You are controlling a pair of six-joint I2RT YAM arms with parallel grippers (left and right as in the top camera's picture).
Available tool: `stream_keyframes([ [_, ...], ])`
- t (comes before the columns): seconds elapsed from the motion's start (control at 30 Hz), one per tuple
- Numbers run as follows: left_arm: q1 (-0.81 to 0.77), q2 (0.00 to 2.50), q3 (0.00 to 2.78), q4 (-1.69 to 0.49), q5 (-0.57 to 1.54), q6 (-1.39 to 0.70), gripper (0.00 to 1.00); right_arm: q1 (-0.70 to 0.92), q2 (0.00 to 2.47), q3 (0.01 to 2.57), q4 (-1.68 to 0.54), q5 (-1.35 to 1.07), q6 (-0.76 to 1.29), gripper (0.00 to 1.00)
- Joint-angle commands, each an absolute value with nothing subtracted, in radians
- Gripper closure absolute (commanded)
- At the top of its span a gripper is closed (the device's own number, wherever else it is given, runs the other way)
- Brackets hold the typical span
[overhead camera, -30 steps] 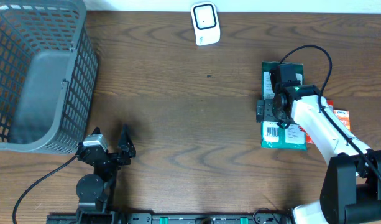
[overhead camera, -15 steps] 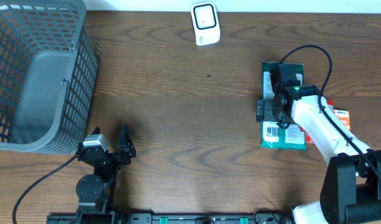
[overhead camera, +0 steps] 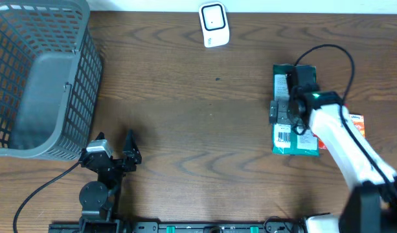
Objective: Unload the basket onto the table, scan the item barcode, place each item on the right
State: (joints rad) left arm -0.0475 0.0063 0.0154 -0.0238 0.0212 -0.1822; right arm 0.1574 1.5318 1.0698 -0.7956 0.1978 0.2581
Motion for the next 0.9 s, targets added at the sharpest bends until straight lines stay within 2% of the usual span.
stream_keyframes([
  [0.0,-0.044,0.004,0.004,-0.071,0.015,-0.169,0.18,0.151,1.402,1.071,-0.797,0.204,0.25,0.01],
  [0.23,-0.044,0.004,0.004,-0.071,0.015,-0.169,0.18,0.151,1.199,1.071,-0.797,0.204,0.25,0.01],
  [0.87,-0.044,0.004,0.004,-0.071,0.015,-0.169,0.18,0.151,0.962,1.069,-0.805,0.204,0.249,0.01],
])
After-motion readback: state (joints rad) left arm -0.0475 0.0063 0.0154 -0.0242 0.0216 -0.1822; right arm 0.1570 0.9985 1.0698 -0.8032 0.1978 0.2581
